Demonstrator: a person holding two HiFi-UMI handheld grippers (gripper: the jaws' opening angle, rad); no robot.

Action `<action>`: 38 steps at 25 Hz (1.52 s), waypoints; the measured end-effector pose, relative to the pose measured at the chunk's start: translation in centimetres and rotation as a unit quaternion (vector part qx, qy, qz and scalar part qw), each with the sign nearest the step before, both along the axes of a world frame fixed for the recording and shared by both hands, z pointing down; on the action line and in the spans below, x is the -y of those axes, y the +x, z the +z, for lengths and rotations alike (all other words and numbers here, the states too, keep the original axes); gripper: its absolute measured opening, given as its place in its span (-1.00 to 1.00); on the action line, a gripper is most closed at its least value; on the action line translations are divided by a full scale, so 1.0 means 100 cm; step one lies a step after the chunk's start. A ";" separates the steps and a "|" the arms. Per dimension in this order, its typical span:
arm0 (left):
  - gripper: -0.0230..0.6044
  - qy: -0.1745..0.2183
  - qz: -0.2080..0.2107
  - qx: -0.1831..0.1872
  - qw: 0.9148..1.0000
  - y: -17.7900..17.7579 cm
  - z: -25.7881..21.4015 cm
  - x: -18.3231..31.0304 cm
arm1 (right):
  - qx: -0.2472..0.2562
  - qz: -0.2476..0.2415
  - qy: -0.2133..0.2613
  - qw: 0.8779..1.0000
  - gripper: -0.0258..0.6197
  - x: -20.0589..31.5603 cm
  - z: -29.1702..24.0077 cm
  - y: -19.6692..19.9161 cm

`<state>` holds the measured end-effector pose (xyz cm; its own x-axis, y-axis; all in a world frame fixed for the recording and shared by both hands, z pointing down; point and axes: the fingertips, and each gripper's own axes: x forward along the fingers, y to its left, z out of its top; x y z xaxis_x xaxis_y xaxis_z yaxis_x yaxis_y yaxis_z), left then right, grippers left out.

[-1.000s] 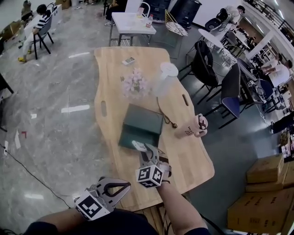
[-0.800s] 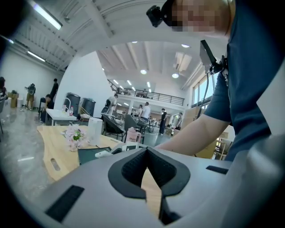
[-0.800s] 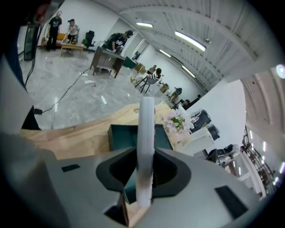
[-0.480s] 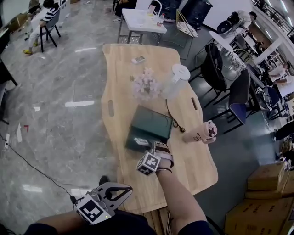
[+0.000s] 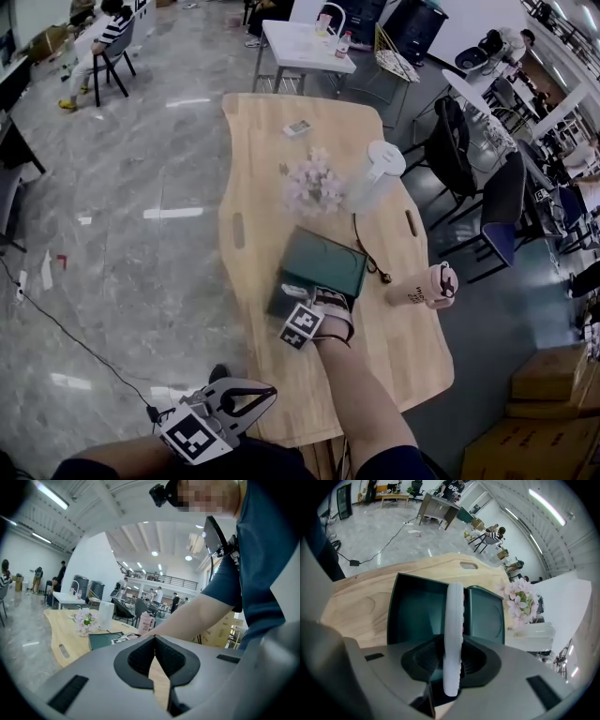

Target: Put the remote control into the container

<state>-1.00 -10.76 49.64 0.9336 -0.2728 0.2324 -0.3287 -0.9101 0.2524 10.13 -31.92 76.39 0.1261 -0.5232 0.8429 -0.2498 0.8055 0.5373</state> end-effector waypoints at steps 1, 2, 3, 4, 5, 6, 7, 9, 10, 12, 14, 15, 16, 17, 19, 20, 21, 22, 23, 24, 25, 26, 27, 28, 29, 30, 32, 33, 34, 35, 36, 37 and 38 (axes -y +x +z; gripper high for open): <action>-0.89 -0.001 0.001 0.001 1.000 0.000 0.001 0.001 | -0.002 -0.003 -0.004 1.000 -0.59 0.002 0.002 -0.001; -0.89 -0.001 0.002 0.002 1.000 0.000 0.002 0.002 | -0.005 -0.006 -0.009 1.000 -0.59 0.003 0.004 -0.001; -0.89 -0.002 0.003 0.003 1.000 0.001 0.003 0.003 | -0.010 -0.008 -0.014 1.000 -0.59 0.004 0.007 -0.001; -0.89 -0.003 0.004 0.004 1.000 0.001 0.005 0.004 | -0.015 -0.011 -0.019 1.000 -0.59 0.004 0.009 0.000; -0.89 -0.004 0.005 0.004 1.000 0.002 0.006 0.004 | -0.021 -0.013 -0.025 0.999 -0.59 0.004 0.012 0.001; -0.89 -0.006 0.005 0.004 1.000 0.003 0.006 0.005 | -0.027 -0.015 -0.031 0.999 -0.59 0.004 0.015 0.002; -0.89 -0.007 0.005 0.003 1.000 0.003 0.006 0.006 | -0.033 -0.017 -0.035 0.999 -0.59 0.004 0.017 0.003; -0.89 -0.007 0.006 0.003 1.000 0.004 0.006 0.006 | -0.040 -0.017 -0.039 0.998 -0.58 0.004 0.020 0.004; -0.89 -0.007 0.006 0.003 1.000 0.005 0.006 0.006 | -0.042 -0.017 -0.039 0.998 -0.58 0.004 0.021 0.005; -0.89 -0.009 0.006 0.004 1.000 0.005 0.007 0.007 | -0.046 -0.019 -0.037 0.998 -0.58 0.005 0.021 0.004; -0.89 -0.008 0.005 0.005 1.000 0.004 0.006 0.007 | -0.052 -0.024 -0.036 0.998 -0.58 0.005 0.022 0.003; -0.89 -0.009 0.004 0.005 1.000 0.004 0.006 0.007 | -0.054 -0.026 -0.037 0.998 -0.58 0.004 0.023 0.002; -0.89 -0.010 0.004 0.005 1.000 0.003 0.006 0.007 | -0.055 -0.028 -0.037 0.997 -0.58 0.004 0.025 0.002; -0.89 -0.010 0.004 0.006 1.000 0.003 0.007 0.007 | -0.057 -0.029 -0.037 0.997 -0.58 0.003 0.026 0.002; -0.89 -0.010 0.005 0.008 1.000 0.004 0.010 0.006 | -0.062 -0.031 -0.037 0.997 -0.58 0.004 0.029 0.003; -0.89 -0.010 0.005 0.009 1.000 0.004 0.011 0.006 | -0.064 -0.032 -0.038 0.997 -0.58 0.003 0.031 0.005; -0.89 -0.010 0.005 0.010 1.000 0.003 0.012 0.005 | -0.066 -0.032 -0.038 0.997 -0.58 0.003 0.032 0.006; -0.89 -0.011 0.004 0.010 1.000 0.003 0.012 0.005 | -0.069 -0.032 -0.040 0.996 -0.58 0.002 0.033 0.007; -0.89 -0.013 0.003 0.009 1.000 0.002 0.012 0.005 | -0.070 -0.031 -0.041 0.996 -0.58 0.001 0.034 0.007; -0.89 -0.014 0.002 0.009 1.000 0.001 0.012 0.005 | -0.071 -0.031 -0.043 0.996 -0.57 0.000 0.035 0.008; -0.89 -0.014 0.001 0.009 1.000 0.000 0.012 0.004 | -0.072 -0.030 -0.044 0.996 -0.57 0.000 0.036 0.008; -0.89 -0.015 0.000 0.009 1.000 -0.001 0.013 0.004 | -0.073 -0.030 -0.044 0.996 -0.55 -0.001 0.037 0.009; -0.89 -0.016 0.000 0.009 1.000 -0.001 0.013 0.004 | -0.074 -0.029 -0.044 0.996 -0.55 -0.001 0.037 0.009; -0.89 -0.016 0.000 0.009 1.000 -0.001 0.013 0.003 | -0.073 -0.029 -0.044 0.996 -0.54 -0.001 0.038 0.010; -0.89 -0.016 0.000 0.009 1.000 -0.002 0.013 0.002 | -0.070 -0.029 -0.045 0.996 -0.52 -0.001 0.038 0.009; -0.89 -0.015 0.000 0.009 1.000 -0.002 0.014 0.002 | -0.067 -0.028 -0.047 0.996 -0.49 -0.001 0.038 0.009; -0.89 -0.015 -0.001 0.009 1.000 -0.003 0.014 0.002 | -0.062 -0.025 -0.051 0.996 -0.43 -0.003 0.038 0.010; -0.89 -0.016 -0.001 0.008 1.000 -0.003 0.014 0.001 | -0.060 -0.023 -0.052 0.997 -0.40 -0.004 0.038 0.010; -0.89 -0.016 -0.001 0.008 1.000 -0.002 0.013 0.001 | -0.058 -0.022 -0.053 0.997 -0.39 -0.005 0.037 0.011; -0.89 -0.017 -0.001 0.007 1.000 -0.001 0.012 0.000 | -0.056 -0.021 -0.053 0.997 -0.39 -0.007 0.035 0.012; -0.89 -0.017 0.000 0.006 1.000 -0.001 0.011 0.000 | -0.055 -0.021 -0.054 0.997 -0.38 -0.009 0.034 0.013; -0.89 -0.016 0.001 0.006 1.000 0.000 0.011 0.000 | -0.053 -0.020 -0.054 0.997 -0.38 -0.010 0.033 0.014; -0.89 -0.015 0.002 0.006 1.000 0.001 0.010 0.000 | -0.050 -0.020 -0.055 0.997 -0.37 -0.012 0.031 0.015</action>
<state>-0.92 -10.71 50.66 0.9316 -0.2614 0.2527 -0.3283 -0.9033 0.2761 11.61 -30.73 79.53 0.1939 -0.4351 0.8792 -0.1654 0.8689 0.4665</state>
